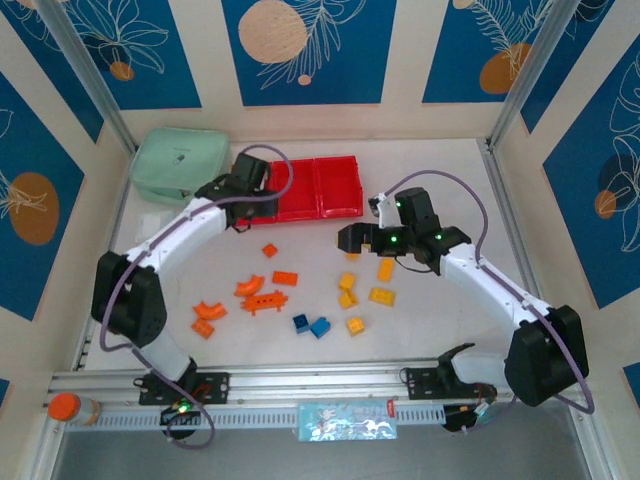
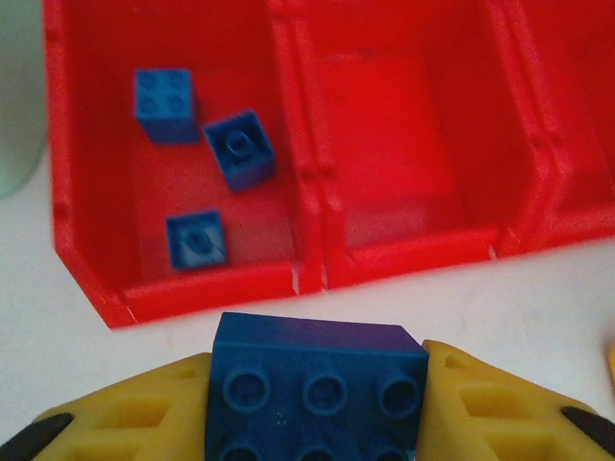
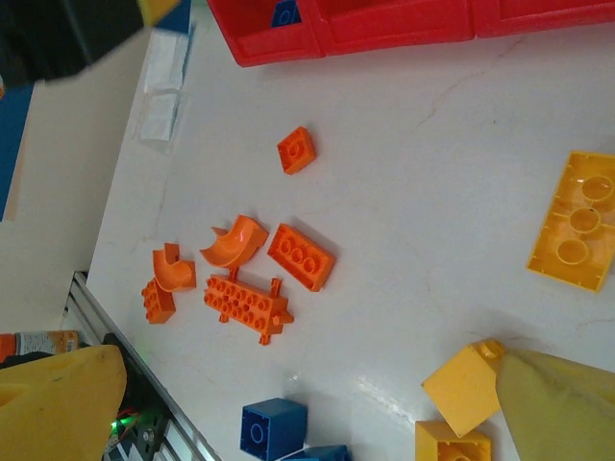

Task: Sort the legos into containers by color
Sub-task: Place the lego in the container.

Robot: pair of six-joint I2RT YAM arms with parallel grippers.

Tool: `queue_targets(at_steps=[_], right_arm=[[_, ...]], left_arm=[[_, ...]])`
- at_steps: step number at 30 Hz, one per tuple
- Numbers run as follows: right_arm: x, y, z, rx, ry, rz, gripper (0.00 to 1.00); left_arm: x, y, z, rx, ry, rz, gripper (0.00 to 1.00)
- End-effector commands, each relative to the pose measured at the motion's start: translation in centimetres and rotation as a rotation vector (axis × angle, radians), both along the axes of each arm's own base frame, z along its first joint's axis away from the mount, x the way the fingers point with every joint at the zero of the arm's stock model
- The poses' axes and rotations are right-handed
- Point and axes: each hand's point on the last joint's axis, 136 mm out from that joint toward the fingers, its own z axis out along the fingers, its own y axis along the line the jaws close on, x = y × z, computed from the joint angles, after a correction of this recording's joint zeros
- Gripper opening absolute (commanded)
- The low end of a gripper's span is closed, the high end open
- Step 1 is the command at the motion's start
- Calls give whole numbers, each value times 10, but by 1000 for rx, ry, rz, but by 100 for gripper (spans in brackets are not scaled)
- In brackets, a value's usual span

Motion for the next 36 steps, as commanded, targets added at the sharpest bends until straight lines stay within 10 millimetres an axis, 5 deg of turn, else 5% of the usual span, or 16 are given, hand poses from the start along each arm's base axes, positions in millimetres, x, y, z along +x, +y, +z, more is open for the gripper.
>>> queue_targets(at_steps=[1,11,18,29,36], right_arm=[[4,8,11,34,-19,16,99],[9,6,7,26,-13,4,99],[15,5,9,34,-9,-2,99],[16,3,9,40,-6,-14,99],[8,0,8,31,-3,-1,99]], left_arm=[[24,16,-8,20,25,71,41],[74,43,-43,78,51,177,43],[85,52,-61,136,81,200,57],[82,51,-24,112,26,168,65],[57,28,-1,-57,25,91,67]])
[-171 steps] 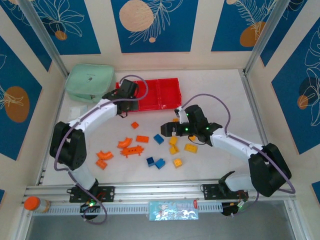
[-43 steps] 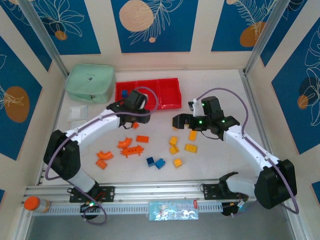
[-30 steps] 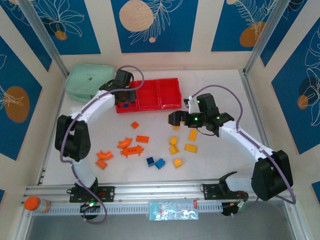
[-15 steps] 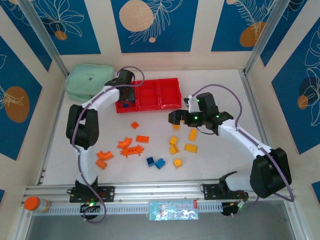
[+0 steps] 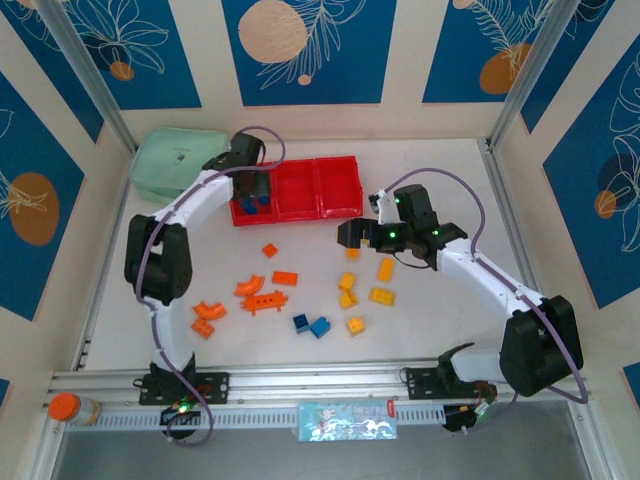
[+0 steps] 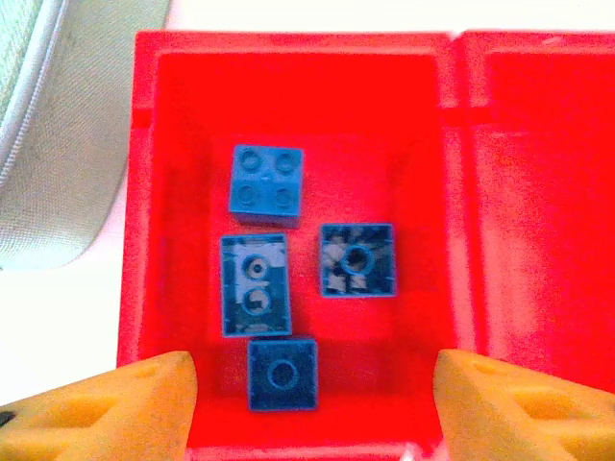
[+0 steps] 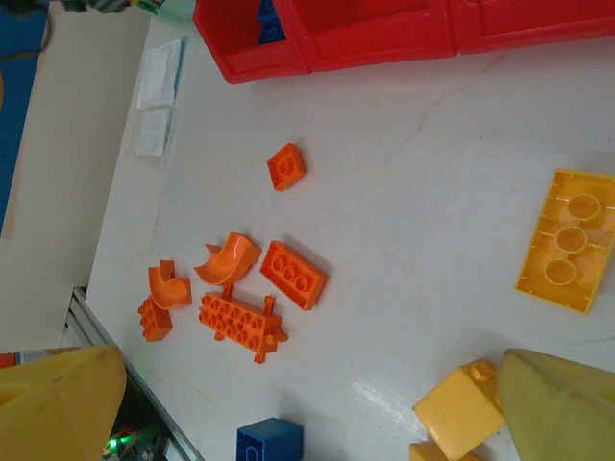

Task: Sort the legos into containers by color
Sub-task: Place the lego in the container, then pick up the lego from the middle-left of the table.

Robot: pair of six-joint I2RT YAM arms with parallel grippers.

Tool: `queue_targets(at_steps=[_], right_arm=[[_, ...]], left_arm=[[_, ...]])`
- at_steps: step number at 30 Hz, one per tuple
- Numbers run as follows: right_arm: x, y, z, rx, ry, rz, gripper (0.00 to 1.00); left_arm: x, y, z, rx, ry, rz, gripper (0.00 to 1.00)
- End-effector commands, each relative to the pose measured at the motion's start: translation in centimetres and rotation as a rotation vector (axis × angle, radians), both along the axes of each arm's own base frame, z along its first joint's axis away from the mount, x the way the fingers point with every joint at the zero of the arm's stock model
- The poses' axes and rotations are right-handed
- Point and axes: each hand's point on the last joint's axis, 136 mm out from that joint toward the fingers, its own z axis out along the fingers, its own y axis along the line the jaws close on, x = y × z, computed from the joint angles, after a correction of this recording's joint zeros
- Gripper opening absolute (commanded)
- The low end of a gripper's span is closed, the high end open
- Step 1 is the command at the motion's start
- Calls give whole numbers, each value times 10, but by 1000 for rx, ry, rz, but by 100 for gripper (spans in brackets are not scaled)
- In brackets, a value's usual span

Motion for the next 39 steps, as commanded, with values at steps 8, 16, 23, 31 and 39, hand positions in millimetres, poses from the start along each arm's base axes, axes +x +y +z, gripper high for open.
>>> queue_targets(at_steps=[8,16,23,31,39], right_arm=[[-22,5,2,9,39,58,99],[-57,15,-22,-43,99,119,99],[-87,14,-49,-83,122,131,99],[-110,4,-80,-122,180,115,99],[-112,-4,-88,-147,174,93,99]], left_arm=[[-78,-30,39,-216,0,-104,68],[-166,-43,15,-254,89,-95,70],[-238,-63,-6,-293,157,-79,71],[-298,-92,-37,-309,264,-81,73],[-334,-118,-70,-258,366,-98,79]])
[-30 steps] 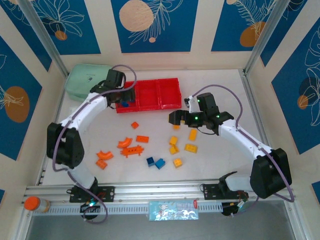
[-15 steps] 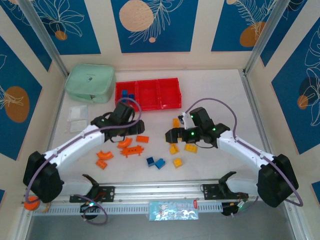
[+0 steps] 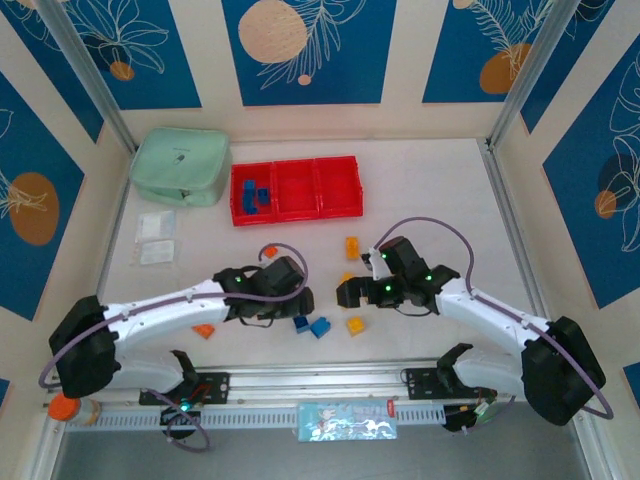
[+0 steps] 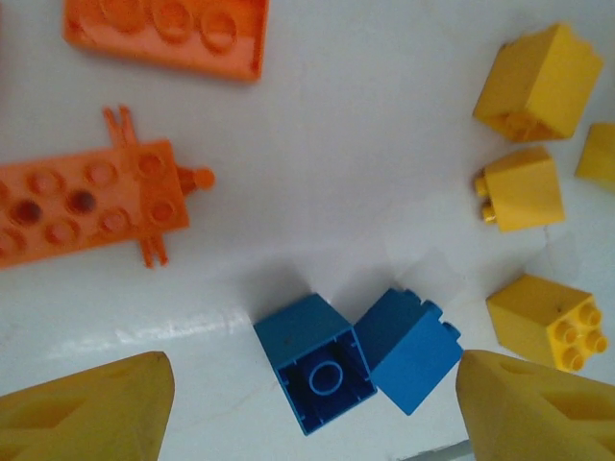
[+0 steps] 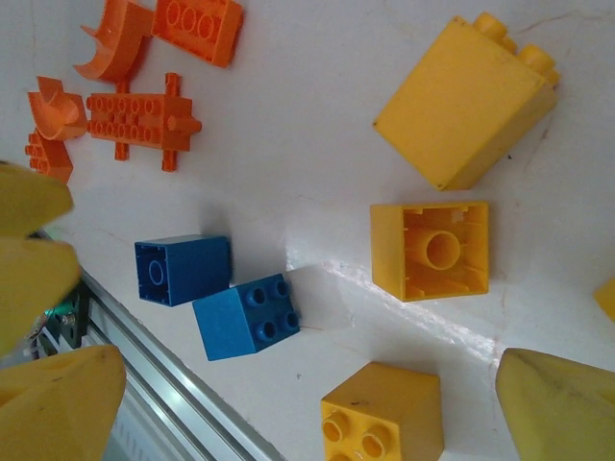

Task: Sort the legos into containers by color
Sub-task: Pick up the lego from the middle-left of the table.

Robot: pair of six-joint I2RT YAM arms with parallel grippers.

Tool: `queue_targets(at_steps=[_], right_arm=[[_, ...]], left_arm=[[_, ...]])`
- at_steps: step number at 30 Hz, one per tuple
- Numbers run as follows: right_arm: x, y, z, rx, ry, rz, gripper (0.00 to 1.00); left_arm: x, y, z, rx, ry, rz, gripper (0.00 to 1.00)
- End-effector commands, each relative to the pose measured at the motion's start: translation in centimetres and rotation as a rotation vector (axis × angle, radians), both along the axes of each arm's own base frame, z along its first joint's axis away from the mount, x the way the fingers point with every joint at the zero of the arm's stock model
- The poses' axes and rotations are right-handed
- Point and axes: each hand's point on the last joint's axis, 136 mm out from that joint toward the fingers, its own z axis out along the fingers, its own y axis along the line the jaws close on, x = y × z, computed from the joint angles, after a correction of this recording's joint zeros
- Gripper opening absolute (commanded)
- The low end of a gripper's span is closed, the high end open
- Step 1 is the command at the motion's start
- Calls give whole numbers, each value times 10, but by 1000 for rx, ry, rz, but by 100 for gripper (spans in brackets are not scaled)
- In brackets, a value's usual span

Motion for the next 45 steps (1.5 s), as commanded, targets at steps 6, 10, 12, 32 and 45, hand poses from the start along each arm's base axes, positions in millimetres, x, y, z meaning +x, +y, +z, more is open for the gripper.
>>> queue_targets(at_steps=[6,10,12,32,45], right_arm=[[4,-2,4,9,-29,-13,99],[4,-1,4,17,-28,-8,99],[5,-2,5,18,-29,-10,99],[14,2,15,67,-37,-14,99],[40,18,51,136,-54,-14,99]], left_arm=[[-17,-8,-42,86,90,23,82],[-15,2,-51,147,78,45,78],[-16,6,-53,163,79,49,74],[-20,11,-53,202,52,19,31],[8,20,8,201,-125,-11,15]])
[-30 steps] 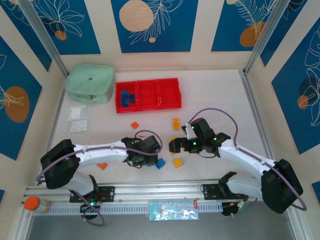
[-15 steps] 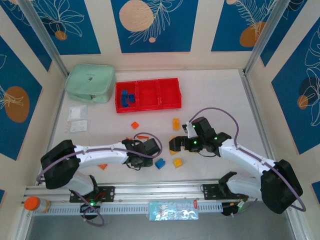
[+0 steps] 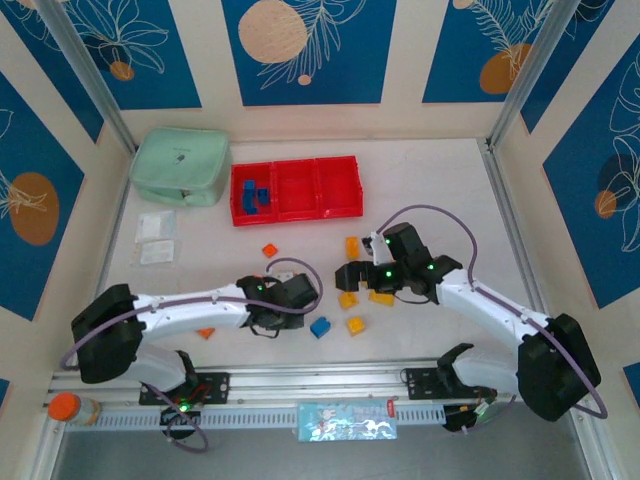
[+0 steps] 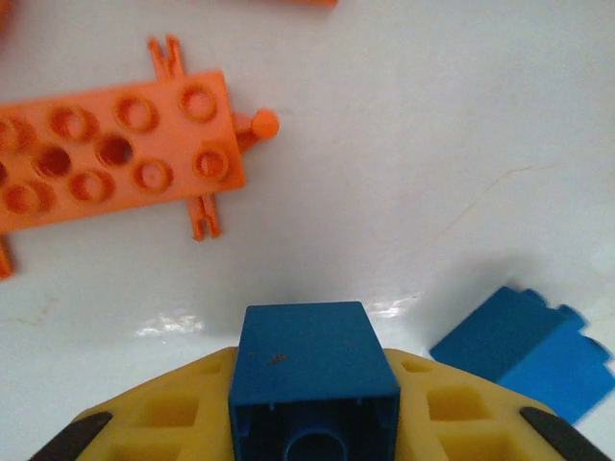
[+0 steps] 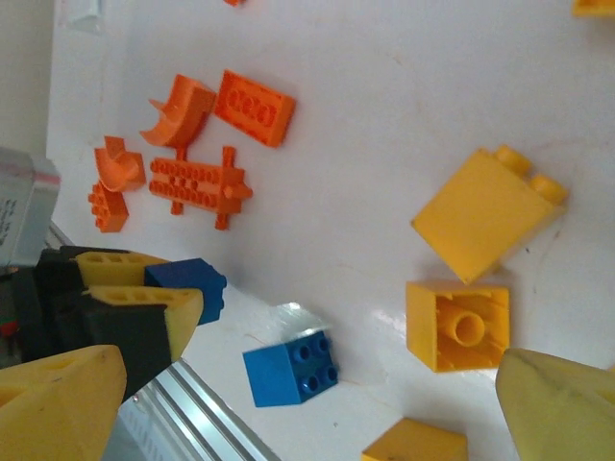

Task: Sort the legos into containers by color
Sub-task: Pick up the lego from the middle-left of the table, then place the lego in the container.

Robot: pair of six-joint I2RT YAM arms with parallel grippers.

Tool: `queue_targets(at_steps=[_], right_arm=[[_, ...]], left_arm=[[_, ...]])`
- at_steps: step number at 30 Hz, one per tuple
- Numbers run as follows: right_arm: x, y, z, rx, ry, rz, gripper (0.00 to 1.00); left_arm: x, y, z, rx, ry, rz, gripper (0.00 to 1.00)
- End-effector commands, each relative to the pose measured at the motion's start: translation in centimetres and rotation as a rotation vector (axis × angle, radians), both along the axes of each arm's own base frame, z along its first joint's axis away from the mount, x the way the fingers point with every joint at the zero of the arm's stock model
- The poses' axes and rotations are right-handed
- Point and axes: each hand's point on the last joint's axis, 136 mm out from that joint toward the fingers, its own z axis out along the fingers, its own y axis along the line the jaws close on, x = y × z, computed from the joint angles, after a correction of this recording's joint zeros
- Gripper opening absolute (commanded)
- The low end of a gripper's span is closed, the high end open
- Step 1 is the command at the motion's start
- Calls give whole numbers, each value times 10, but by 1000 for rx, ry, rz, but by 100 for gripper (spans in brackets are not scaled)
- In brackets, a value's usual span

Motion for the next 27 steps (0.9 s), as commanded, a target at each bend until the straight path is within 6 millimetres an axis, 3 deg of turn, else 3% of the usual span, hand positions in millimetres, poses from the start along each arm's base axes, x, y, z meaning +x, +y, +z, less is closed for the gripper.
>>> queue_targets(at_steps=[1,7,15,27], right_arm=[[10,12,23,50,-15,27,99],[31,23,34,32,-41,47,99],[54,40,32,33,-43,63,99],[99,40,31,-48,-142,-30,99]], left_arm=[[20,14,39,30,-109,-16,14],[71,46,88,8,-220,25,14],[150,77,127,8,-299,76,14],[265,95,97,30,-295,177,14]])
